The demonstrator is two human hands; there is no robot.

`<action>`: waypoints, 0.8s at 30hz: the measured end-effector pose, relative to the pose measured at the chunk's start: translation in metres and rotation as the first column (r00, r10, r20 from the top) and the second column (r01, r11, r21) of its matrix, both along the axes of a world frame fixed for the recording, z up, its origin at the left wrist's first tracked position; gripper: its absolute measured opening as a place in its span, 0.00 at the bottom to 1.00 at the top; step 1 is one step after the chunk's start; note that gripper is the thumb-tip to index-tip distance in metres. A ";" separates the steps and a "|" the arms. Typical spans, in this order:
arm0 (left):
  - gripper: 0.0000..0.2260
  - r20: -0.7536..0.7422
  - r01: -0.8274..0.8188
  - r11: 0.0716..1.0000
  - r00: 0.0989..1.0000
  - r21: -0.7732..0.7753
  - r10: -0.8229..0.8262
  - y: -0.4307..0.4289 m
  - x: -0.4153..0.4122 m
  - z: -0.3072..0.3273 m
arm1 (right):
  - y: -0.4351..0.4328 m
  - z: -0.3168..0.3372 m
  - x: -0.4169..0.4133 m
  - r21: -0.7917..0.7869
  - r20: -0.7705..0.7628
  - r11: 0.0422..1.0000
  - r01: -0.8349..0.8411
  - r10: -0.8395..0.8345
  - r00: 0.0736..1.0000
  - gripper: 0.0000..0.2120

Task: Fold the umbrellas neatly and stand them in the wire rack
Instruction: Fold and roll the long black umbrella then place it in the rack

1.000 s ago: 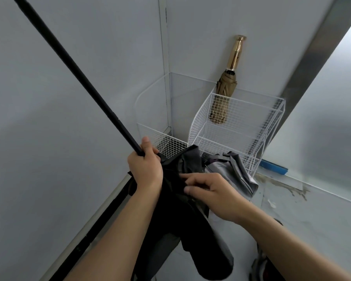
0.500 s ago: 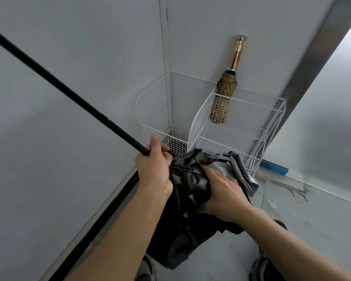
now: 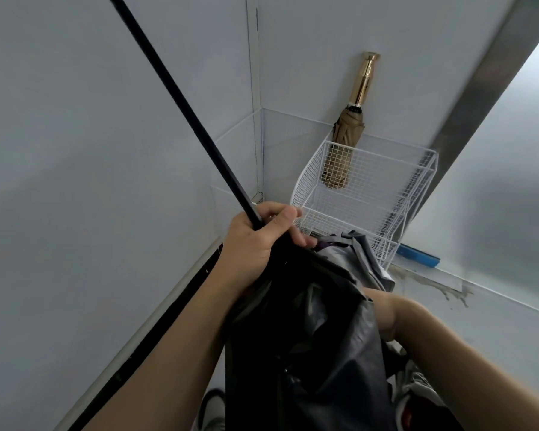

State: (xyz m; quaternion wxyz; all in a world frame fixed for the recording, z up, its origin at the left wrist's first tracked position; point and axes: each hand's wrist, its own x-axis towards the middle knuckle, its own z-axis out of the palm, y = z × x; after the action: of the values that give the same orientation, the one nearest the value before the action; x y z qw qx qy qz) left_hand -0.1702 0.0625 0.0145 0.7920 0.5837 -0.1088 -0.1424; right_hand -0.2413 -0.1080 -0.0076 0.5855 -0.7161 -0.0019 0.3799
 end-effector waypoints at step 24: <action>0.09 0.110 -0.382 0.861 0.924 0.336 0.367 0.004 0.014 -0.033 | -0.003 0.018 -0.003 0.156 0.820 0.659 0.736 -0.502 0.276 0.03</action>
State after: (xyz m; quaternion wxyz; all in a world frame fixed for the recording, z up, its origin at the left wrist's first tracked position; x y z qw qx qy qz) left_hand -0.1559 0.0663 -0.0183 0.6849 0.7284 0.0169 0.0094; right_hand -0.2441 -0.1108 0.0103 0.5182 -0.8135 0.0611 -0.2568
